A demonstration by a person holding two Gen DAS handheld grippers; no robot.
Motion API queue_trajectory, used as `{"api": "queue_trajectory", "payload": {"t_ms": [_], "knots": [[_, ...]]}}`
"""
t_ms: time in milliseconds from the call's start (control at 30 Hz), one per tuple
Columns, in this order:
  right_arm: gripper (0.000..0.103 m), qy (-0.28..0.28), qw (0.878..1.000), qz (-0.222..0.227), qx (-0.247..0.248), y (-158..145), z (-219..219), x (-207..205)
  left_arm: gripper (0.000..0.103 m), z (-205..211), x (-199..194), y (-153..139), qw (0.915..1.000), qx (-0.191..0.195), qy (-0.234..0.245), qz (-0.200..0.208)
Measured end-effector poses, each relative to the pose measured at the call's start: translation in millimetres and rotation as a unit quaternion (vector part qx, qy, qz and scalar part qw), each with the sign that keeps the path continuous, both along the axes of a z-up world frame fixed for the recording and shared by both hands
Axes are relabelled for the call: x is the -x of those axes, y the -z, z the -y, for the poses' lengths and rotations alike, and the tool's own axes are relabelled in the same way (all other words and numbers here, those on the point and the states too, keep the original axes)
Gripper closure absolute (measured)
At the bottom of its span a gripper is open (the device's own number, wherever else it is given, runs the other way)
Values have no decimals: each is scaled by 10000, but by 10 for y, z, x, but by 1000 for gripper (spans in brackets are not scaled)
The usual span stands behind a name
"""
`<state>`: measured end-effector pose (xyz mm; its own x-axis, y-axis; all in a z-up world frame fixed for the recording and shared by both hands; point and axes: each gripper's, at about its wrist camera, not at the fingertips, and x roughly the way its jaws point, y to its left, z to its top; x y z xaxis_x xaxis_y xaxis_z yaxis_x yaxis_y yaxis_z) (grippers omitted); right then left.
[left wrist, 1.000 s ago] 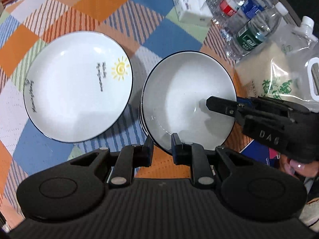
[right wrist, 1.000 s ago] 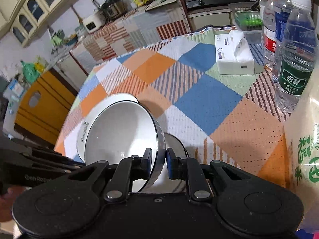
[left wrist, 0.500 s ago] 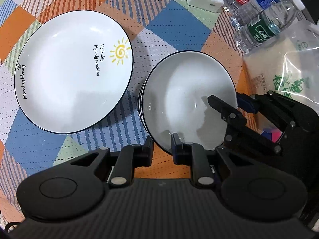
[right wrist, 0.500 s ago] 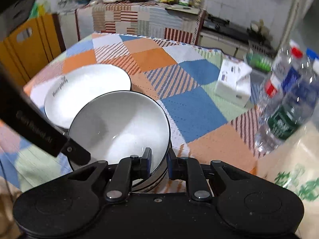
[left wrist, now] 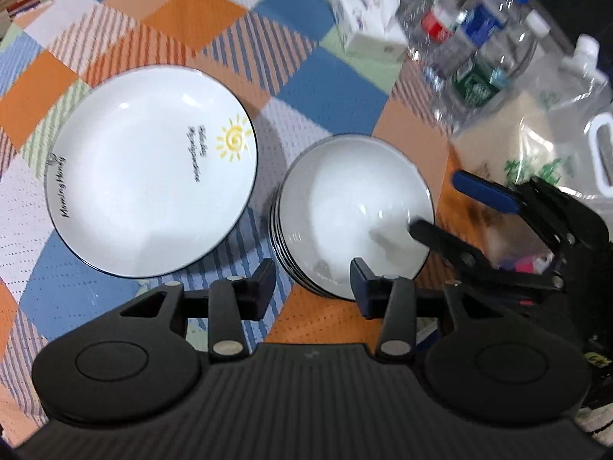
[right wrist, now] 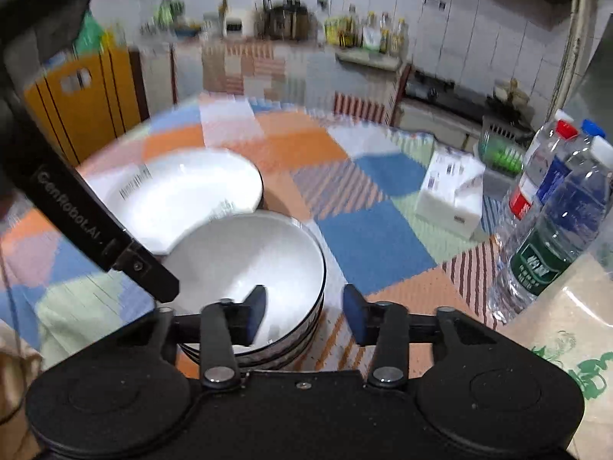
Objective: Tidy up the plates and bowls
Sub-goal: 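Lift the bowl with both grippers and lower it onto the nested bowls, then close both grippers on the rim of the three-bowl stack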
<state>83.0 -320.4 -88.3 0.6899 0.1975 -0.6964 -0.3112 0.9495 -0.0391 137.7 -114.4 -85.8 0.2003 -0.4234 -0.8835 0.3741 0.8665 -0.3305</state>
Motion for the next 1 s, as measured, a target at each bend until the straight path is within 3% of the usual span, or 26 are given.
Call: {"api": "queue_trajectory", "payload": {"t_ms": [33,167,367,467,567,833,933,967,1000], "knots": [[40,-28,9999,103,-78,-29,35,49,59,-30,2,-15,10000,54,-48,62],[38,-128,9990,331,-259,-21,170,204,50,-187,48,-15,9979,285,-386,436],[33,-378,9989,-129,-256,220,244,314,47,-209,187,130,9939,246,-460,969],[27,-671,9975,-195,-67,301,160,392,42,-207,192,204,9937,434,-496,910],[10,-1003,9948,-177,25,409,45,421,41,-176,167,304,9935,541,-600,804],[9,-1119,9933,-279,12,853,-138,136,41,-83,128,605,9955,569,-670,366],[8,-1023,9937,-424,-153,980,-147,1,46,-67,143,655,9953,636,-657,317],[7,-985,9939,-419,-248,1004,-140,-32,56,-67,150,657,9950,724,-604,338],[6,-949,9945,-328,-313,1019,-131,-46,59,-67,148,654,9946,793,-579,339]]}}
